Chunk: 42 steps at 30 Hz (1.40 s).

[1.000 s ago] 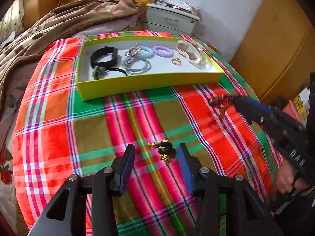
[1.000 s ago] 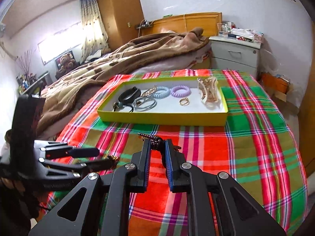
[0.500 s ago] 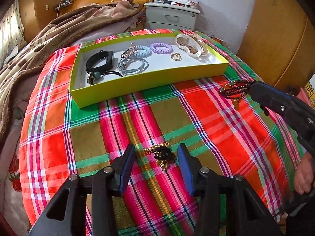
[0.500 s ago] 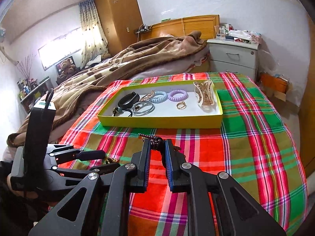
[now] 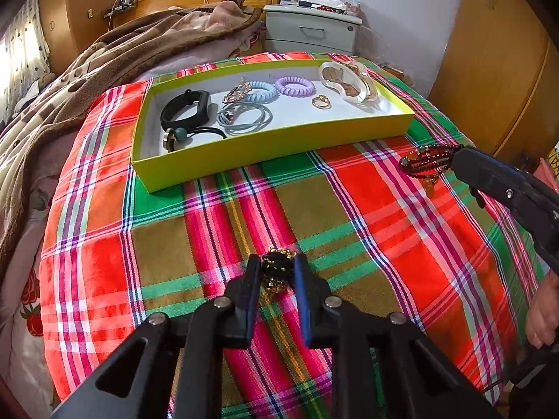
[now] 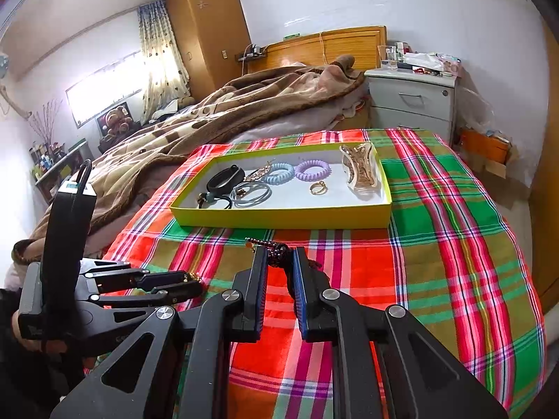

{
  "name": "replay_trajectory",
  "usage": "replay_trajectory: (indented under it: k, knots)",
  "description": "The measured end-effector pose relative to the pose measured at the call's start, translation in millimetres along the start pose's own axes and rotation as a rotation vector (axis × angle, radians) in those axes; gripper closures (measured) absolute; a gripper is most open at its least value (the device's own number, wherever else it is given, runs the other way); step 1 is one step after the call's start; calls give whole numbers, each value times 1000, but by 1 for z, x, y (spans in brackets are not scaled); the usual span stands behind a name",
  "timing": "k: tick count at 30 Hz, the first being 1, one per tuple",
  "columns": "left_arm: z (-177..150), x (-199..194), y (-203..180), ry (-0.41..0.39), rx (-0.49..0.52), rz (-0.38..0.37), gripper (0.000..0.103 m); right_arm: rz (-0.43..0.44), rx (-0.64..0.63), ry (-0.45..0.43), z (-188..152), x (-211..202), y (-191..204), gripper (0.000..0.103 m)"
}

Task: Organize jewelry
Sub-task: 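Grasp dark bead bracelet with right tool while left tool grasps gold-and-black brooch, then place bead bracelet in box with right tool while left tool drops brooch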

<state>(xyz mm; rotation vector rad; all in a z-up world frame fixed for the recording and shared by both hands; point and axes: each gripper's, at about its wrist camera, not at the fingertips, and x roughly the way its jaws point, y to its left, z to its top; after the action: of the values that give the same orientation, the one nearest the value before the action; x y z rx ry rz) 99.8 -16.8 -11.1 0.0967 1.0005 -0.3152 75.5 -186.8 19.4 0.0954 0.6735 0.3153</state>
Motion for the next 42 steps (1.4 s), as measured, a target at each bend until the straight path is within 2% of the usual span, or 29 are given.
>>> replay_trajectory:
  k: [14, 26, 34, 42]
  knots:
    - [8, -16, 11, -38, -44, -44, 84, -15, -4, -22, 12, -5, 2, 88]
    - [61, -36, 24, -136, -77, -75, 84, -54, -14, -51, 51, 12, -9, 88]
    - [95, -17, 27, -130, -89, -104, 84, -72, -23, -10, 70, 48, -21, 88]
    - [114, 18, 26, -82, -107, -110, 84, -55, -39, 89, 72, 95, -29, 88]
